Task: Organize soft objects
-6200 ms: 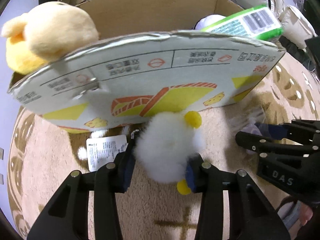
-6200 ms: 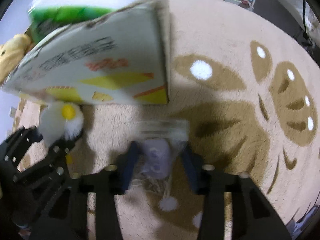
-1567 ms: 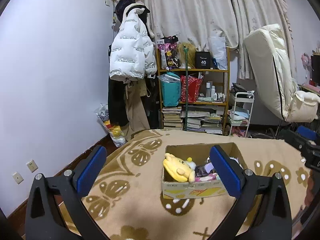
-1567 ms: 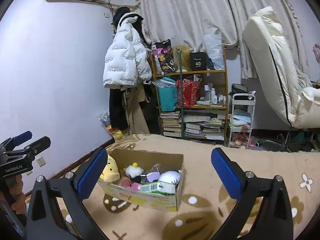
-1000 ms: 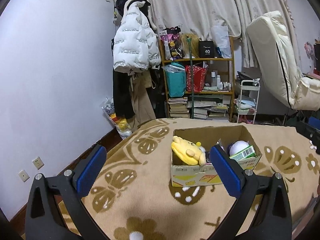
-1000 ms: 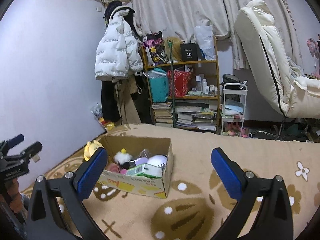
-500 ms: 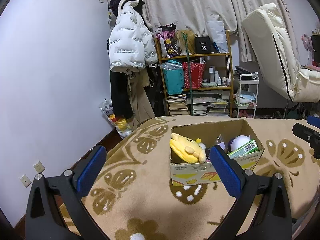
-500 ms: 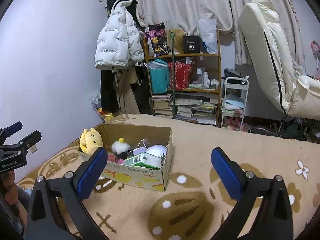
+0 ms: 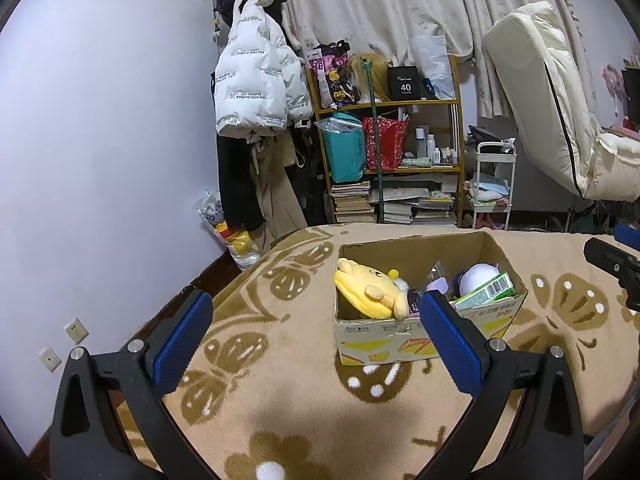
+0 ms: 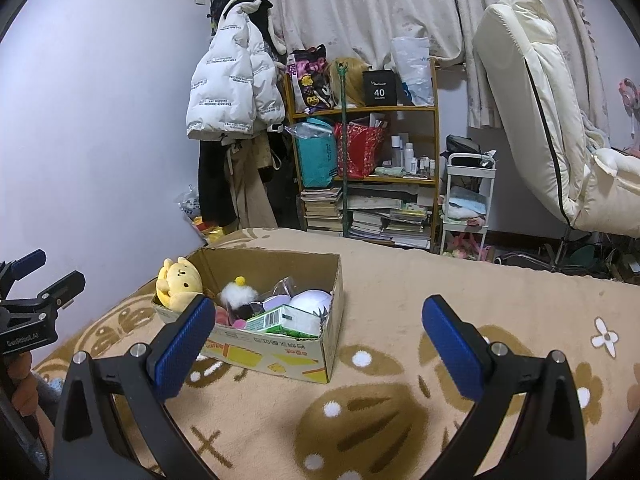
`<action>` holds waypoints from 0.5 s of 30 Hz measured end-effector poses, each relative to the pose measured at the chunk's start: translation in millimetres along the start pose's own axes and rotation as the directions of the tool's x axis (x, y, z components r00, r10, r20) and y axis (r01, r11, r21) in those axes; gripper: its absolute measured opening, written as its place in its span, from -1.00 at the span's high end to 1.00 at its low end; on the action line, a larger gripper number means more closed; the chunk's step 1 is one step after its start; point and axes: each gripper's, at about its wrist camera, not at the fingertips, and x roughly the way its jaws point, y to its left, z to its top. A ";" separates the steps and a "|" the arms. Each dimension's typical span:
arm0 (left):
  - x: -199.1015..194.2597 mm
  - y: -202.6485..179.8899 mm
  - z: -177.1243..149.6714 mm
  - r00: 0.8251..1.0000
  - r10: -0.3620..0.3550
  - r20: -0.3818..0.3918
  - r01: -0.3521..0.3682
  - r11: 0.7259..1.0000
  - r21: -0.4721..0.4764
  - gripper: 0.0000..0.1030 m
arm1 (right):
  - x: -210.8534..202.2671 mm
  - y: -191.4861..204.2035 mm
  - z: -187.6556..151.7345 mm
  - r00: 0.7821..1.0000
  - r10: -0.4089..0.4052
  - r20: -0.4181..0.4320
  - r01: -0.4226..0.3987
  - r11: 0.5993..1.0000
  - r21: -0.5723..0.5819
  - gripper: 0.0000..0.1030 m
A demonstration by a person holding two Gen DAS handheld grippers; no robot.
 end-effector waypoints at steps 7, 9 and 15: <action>-1.3 0.2 -2.6 1.000 0.001 0.004 -0.001 1.000 -0.001 -0.98 | -1.1 1.1 0.0 1.000 -0.017 0.010 0.018 1.000 -0.021 -1.00; -2.1 1.0 -2.4 1.000 -0.002 0.005 0.002 1.000 -0.002 -0.98 | -0.9 2.1 -0.1 1.000 -0.018 0.009 0.018 1.000 -0.012 -1.00; -3.3 2.4 -1.7 1.000 -0.012 0.006 0.012 1.000 -0.002 -0.98 | -1.0 2.5 1.3 1.000 -0.015 0.001 0.015 1.000 -0.008 -1.00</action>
